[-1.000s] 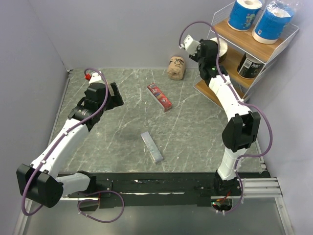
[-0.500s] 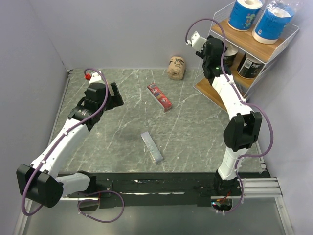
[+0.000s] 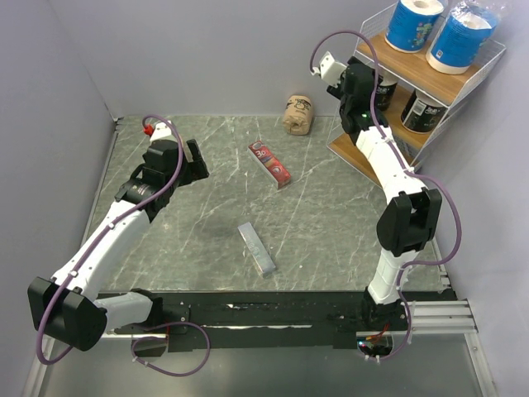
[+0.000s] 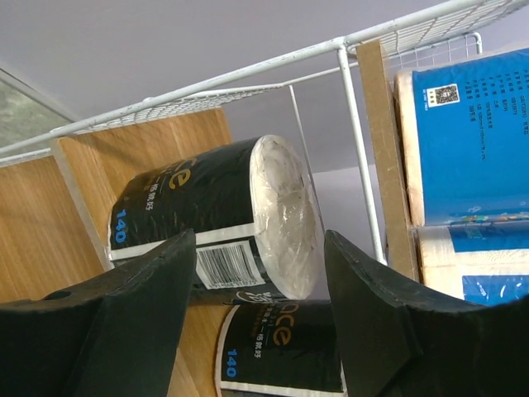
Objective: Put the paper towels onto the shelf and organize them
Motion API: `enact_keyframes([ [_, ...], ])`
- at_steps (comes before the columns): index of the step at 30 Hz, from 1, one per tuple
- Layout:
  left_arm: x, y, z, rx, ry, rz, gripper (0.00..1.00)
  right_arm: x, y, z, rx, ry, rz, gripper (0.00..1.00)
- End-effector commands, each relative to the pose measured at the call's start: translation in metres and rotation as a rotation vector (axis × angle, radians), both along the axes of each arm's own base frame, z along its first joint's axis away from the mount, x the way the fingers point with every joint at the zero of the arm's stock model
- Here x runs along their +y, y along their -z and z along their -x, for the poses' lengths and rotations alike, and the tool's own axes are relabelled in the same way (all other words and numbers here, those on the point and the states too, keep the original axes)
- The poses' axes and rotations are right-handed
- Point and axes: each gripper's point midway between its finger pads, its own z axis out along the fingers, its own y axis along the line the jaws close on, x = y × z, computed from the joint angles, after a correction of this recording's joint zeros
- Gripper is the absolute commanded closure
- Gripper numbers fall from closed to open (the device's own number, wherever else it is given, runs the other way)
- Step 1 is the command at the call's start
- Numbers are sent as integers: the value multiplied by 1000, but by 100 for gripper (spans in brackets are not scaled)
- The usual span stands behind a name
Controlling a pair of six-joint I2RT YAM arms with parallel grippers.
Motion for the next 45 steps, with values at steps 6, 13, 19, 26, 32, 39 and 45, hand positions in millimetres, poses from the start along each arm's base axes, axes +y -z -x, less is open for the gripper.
enact_keyframes([
  [6,0,-25,-3,-76,-10,44,4,14,-28,11,-78,-52,-53,48],
  [13,0,-27,-2,-80,-11,45,4,9,-5,0,-32,-43,-70,54],
  [19,1,-28,-1,-84,-16,46,4,-3,9,-10,-10,-6,-62,55],
  [26,1,-28,-1,-84,-13,46,4,-21,11,-15,-15,30,-61,57],
  [32,1,-28,-2,-84,-15,44,3,-25,11,-20,-28,40,-48,57],
  [39,2,-27,-2,-82,-18,46,3,-15,5,-17,-43,20,-85,58],
  [45,3,-25,-4,-78,-23,45,4,30,-18,8,-116,-80,-177,55],
])
